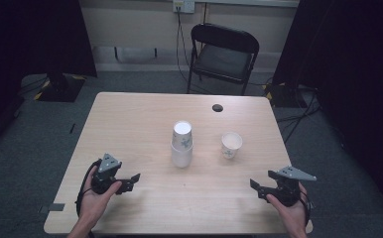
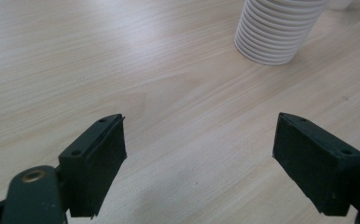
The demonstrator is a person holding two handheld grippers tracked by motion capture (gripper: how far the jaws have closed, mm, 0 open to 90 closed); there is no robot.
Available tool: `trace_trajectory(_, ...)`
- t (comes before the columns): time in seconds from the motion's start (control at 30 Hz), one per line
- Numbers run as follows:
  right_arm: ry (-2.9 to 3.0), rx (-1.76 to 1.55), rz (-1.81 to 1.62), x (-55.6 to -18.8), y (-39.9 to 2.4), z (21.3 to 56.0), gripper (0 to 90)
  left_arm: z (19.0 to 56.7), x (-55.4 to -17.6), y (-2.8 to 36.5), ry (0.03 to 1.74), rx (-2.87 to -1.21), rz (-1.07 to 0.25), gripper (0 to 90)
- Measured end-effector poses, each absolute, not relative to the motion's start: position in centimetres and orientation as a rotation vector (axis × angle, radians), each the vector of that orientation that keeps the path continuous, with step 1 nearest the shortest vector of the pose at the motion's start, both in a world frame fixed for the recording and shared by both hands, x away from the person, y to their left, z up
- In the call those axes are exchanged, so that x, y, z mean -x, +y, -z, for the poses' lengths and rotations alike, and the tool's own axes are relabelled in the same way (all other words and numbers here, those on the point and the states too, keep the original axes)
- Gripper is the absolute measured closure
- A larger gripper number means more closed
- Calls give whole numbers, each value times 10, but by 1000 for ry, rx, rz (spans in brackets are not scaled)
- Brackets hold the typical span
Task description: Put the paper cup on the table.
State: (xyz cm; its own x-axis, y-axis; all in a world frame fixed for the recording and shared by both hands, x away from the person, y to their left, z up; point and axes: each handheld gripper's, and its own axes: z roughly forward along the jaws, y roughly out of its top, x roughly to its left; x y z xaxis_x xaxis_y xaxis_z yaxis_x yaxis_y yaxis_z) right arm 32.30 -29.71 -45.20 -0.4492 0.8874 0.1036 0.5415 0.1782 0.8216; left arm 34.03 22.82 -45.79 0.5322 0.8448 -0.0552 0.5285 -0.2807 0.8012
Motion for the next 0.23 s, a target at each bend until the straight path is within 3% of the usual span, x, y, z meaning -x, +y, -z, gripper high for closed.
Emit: trace_trajectory(0.23,2038,-1355,-1163,-319,-305,454,164,463,-334,228,1079,-2016,-496,165)
